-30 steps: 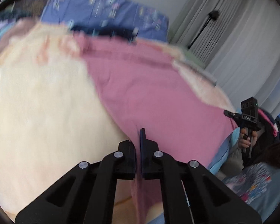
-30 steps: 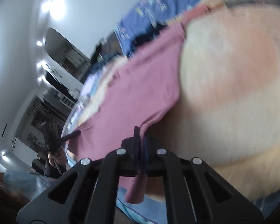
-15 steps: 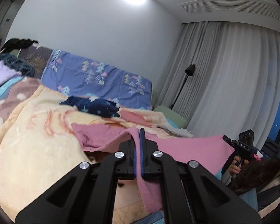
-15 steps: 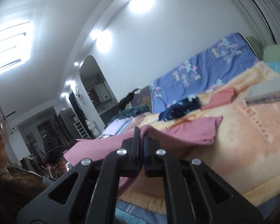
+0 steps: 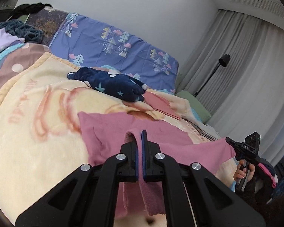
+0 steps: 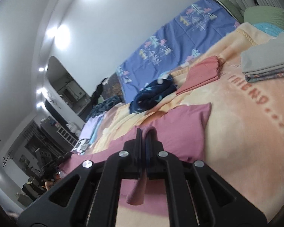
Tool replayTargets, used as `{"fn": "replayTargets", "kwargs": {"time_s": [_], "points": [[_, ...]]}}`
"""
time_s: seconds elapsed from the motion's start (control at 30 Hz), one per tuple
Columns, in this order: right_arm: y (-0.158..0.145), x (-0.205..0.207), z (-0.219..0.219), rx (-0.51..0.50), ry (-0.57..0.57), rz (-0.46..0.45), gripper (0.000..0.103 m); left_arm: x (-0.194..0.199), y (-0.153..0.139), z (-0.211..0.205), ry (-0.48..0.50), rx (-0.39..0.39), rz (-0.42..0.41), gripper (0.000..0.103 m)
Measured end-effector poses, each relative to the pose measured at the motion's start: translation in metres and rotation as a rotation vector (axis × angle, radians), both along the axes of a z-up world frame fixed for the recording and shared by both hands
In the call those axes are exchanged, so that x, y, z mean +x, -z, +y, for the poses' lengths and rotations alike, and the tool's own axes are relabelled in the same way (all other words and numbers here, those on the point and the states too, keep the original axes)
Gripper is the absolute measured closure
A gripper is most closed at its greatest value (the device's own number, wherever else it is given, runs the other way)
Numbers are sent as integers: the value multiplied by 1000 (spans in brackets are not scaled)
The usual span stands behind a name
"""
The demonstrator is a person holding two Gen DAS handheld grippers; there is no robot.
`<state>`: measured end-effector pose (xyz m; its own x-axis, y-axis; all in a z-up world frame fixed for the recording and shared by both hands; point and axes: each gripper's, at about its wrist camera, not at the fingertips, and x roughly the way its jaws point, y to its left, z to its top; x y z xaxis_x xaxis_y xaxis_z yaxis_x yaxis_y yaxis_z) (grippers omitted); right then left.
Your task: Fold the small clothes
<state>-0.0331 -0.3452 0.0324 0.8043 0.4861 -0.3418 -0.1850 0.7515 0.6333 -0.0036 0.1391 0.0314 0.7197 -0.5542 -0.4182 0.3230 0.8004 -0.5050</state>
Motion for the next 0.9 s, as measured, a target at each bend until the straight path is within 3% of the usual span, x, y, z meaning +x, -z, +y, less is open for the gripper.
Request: {"fn": "replayTargets", "kwargs": {"time_s": [0.13,0.23,0.37,0.47,0.5,0.63,0.7,0.73,0.77,0.9], "points": [[41,69,4,-37,45,162,100,65,42,-9,-43,42,121,100],[79,94,2,-3,49,268,100,89,79,-9,-62,44,232,101],[98,97,-3,13,33,298,95,88,92,-4,-41,37,248,100],[97,89,-3,7,7,303,82,82,88,1,-20,35,258,79],[94,82,0,-13,-12,295,78,79,86,1,-15,41,253,75],[85,52,17,-163,-79,279,76,54,89,0,36,87,274,75],[86,42,24,-215,-102,280,94,42,92,-2,42,110,290,79],[86,39,26,-229,-109,281,97,39,93,-3,46,118,293,85],[85,37,27,-236,-114,278,100,38,93,-4,53,121,296,102],[66,43,23,-165,-121,214,101,44,71,-8,68,65,249,103]]}}
